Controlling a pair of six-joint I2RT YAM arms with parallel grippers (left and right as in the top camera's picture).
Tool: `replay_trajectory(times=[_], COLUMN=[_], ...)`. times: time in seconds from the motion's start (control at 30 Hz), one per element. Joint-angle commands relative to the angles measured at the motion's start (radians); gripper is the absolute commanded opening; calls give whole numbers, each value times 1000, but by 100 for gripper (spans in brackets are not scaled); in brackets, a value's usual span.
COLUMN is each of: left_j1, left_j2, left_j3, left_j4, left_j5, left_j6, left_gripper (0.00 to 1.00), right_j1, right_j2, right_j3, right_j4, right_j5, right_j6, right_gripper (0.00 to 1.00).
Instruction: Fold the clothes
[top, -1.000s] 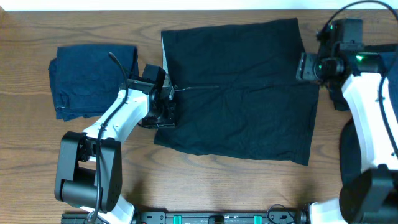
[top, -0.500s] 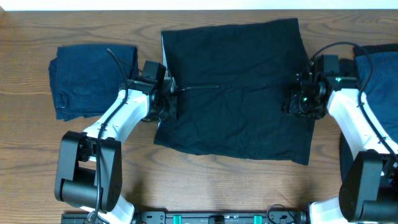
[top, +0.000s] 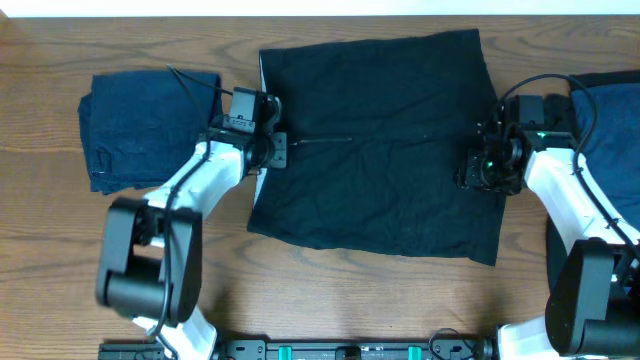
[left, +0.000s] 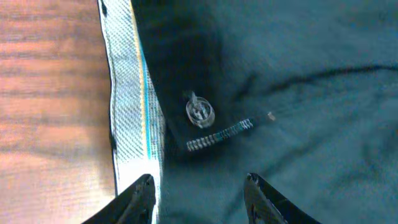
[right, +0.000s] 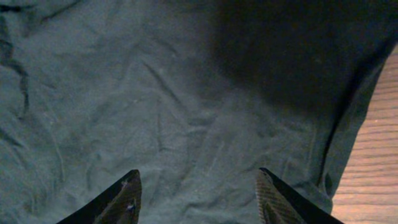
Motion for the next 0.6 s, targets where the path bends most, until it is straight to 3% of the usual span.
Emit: replay_trajectory(times=[0.0, 0.37, 0.57], left_j1=[7, 7, 7], left_j2=[64, 109, 79], left_j3=[3, 3, 3], left_j4=[32, 50, 46], left_j5=[-37, -26, -26], left_j6=[5, -4, -3], left_gripper=[48, 47, 22], right_j1=[-5, -5, -5], right_j2=[1, 1, 1], right_j3=[-3, -3, -3], right_j4=[1, 13, 14], right_j5=[10, 11, 11], right_j6=[7, 7, 7], right_gripper=[57, 58, 58])
